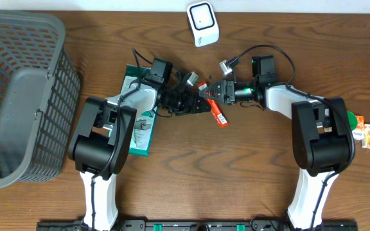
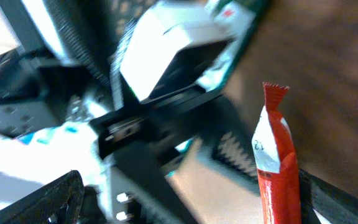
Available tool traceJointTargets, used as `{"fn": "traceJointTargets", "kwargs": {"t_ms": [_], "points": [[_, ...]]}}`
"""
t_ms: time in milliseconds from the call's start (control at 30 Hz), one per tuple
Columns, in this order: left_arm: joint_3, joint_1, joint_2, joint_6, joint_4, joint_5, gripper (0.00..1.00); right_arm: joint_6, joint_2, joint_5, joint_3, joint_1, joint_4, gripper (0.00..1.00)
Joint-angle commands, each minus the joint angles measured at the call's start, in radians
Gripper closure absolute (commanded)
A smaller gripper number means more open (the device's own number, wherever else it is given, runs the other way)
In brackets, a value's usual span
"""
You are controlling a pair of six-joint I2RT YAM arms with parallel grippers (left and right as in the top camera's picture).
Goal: Scan the item barcode
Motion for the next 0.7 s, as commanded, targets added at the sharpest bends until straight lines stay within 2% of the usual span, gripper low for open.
{"fn": "traceJointTargets", "kwargs": {"t_ms": [0,133,200,233,433,467,533,667], "points": [[0.004,0.003,0.013,-0.020,0.021,-0.016,0.34,0.008,0.009,-0.136,-0.008,0.037,0.004,0.01],[0.004,0.003,0.013,-0.020,0.048,-0.053,0.36,0.008,0.009,-0.180,-0.008,0.060,0.039,0.02],[0.004,0.003,0.013,-0.020,0.047,-0.073,0.48,0.008,0.009,-0.183,-0.008,0.063,0.045,0.02],[0.004,0.003,0.013,-0.020,0.047,-0.077,0.61,0.008,0.009,-0.183,-0.008,0.063,0.045,0.01],[0.004,0.003,0.013,-0.020,0.047,-0.077,0.81,0.004,0.009,-0.151,-0.008,0.062,0.044,0.01],[0.004,0.003,0.013,-0.020,0.047,-0.077,0.88,0.004,0.009,-0.138,-0.008,0.061,0.044,0.01],[0.004,0.003,0.013,-0.020,0.043,-0.080,0.93,0.004,0.009,-0.122,-0.008,0.059,0.044,0.01],[0.004,0.003,0.013,-0.020,0.038,-0.080,0.93,0.004,0.009,-0.092,-0.008,0.048,0.044,0.01]]}}
